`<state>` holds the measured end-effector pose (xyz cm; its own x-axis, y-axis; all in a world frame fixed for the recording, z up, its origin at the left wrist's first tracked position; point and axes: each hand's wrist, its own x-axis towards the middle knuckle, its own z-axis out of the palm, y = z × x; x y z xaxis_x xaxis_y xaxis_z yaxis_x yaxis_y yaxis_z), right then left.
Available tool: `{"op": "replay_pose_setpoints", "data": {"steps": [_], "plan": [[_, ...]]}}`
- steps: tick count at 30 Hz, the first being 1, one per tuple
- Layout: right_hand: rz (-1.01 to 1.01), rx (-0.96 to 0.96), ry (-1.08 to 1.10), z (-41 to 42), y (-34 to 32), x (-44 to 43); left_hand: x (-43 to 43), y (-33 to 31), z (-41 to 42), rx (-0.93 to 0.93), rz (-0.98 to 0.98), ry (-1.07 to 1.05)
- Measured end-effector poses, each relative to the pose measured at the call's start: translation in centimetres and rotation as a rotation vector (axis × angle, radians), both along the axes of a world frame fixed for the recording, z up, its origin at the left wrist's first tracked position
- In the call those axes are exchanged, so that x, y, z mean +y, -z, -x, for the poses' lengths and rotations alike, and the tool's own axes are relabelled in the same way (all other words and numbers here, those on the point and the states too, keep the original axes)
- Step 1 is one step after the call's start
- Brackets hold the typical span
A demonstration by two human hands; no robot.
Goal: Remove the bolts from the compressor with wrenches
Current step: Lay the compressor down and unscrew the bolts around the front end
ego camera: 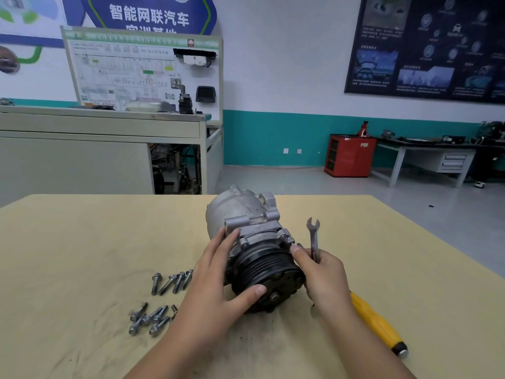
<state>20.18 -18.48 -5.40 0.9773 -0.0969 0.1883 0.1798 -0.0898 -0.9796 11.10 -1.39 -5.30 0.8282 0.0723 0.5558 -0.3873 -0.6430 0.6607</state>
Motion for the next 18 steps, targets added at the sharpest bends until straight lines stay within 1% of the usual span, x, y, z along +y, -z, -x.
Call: {"op": "replay_pose_setpoints", "data": {"steps": [2,8,15,18], "plan": [[0.012,-0.002,0.003,0.1,0.0,0.2,0.0,0.0,0.0,-0.002,-0.004,-0.005],[0.037,-0.107,0.069,0.3,-0.1,0.1,-0.1,-0.2,0.1,0.007,0.001,-0.002],[-0.008,-0.127,0.049,0.8,-1.0,-0.7,0.0,-0.4,0.2,0.037,0.027,0.016],[-0.044,-0.160,0.007,1.3,-1.5,-0.9,-0.2,-0.7,0.3,0.064,0.051,0.018]]}}
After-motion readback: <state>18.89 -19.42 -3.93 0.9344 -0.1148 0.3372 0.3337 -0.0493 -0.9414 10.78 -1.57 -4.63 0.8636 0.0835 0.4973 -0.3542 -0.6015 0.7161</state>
